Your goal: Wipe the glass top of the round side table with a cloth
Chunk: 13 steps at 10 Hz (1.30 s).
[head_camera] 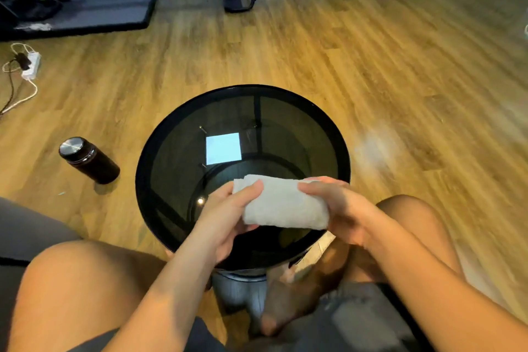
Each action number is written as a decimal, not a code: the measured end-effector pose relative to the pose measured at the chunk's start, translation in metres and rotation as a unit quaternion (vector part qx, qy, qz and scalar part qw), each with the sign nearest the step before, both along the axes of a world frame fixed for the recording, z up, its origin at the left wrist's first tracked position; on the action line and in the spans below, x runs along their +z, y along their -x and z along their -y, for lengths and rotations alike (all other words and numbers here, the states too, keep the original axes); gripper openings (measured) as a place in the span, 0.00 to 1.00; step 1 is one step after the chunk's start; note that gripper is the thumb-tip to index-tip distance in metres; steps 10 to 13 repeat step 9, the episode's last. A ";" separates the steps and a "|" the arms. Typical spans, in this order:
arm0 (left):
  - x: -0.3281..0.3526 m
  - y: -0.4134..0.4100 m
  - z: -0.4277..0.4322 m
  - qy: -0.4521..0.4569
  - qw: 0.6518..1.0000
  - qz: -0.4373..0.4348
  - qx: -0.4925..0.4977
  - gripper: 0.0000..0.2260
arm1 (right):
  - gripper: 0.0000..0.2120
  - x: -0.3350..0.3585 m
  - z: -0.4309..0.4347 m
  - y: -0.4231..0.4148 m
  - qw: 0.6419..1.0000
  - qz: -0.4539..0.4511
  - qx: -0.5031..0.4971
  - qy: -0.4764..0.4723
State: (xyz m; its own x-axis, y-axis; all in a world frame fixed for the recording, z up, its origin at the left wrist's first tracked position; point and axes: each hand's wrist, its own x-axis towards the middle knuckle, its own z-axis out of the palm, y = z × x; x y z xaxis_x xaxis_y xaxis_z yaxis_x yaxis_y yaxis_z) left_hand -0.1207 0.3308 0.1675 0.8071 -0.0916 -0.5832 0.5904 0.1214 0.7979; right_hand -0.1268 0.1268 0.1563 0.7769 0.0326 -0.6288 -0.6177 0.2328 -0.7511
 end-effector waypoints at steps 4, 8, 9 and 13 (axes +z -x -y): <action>-0.005 -0.068 0.232 -0.092 0.958 0.182 -0.201 0.12 | 0.11 0.008 0.210 0.014 0.919 0.129 -0.328 0.175; -0.067 -0.098 0.266 -0.261 0.883 0.177 -0.348 0.15 | 0.30 -0.176 0.281 0.085 0.884 -0.306 -0.226 0.271; -0.054 -0.103 0.240 -0.190 0.919 0.172 -0.301 0.07 | 0.26 -0.171 0.282 0.078 0.904 -0.225 -0.270 0.244; -0.054 -0.103 0.240 -0.190 0.919 0.172 -0.301 0.07 | 0.26 -0.171 0.282 0.078 0.904 -0.225 -0.270 0.244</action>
